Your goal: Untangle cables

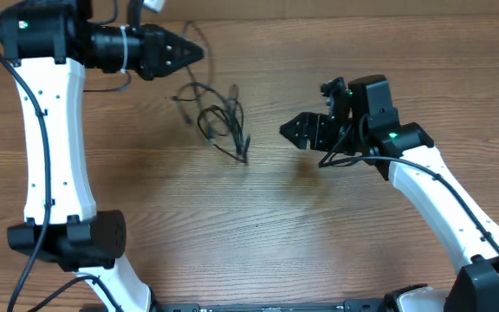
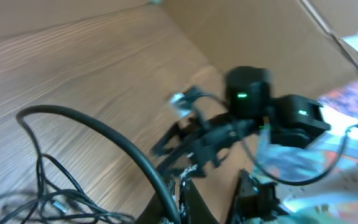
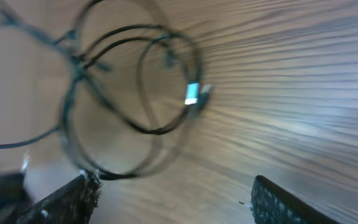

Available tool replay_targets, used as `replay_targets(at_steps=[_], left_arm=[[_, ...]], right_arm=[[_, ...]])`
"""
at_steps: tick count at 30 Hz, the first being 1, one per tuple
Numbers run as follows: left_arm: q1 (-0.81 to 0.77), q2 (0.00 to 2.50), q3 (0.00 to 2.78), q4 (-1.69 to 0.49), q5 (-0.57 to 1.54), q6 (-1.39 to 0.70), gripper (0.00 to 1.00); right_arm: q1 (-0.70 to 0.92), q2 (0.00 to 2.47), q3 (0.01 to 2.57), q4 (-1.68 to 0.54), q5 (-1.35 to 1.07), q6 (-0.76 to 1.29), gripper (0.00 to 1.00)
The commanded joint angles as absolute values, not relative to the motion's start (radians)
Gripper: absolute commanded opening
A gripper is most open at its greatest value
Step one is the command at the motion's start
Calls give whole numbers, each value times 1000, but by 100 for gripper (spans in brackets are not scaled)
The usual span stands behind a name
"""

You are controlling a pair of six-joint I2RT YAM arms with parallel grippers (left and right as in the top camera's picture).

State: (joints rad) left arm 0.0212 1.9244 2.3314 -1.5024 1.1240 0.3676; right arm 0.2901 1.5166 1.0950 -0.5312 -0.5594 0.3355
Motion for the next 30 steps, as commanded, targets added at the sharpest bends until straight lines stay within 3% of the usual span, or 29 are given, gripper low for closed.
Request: replay_targets(at_steps=[1,12,21,30], left_arm=[[-18,1857,2354,-1484,1161,396,4],[-185,1684,2355,-1383,802,224,4],[-241,1567,2355,-1246,786,125,4],[-270,1576,2354,-1225,789,114,4]], right_arm=[[308,1517,1101,-518,-636,305,78],[310,1517,1101,-493,-658,313,80],[363,1517,1101,-450,-685,342,82],[411,1517,1101,-264,-835,414,81]])
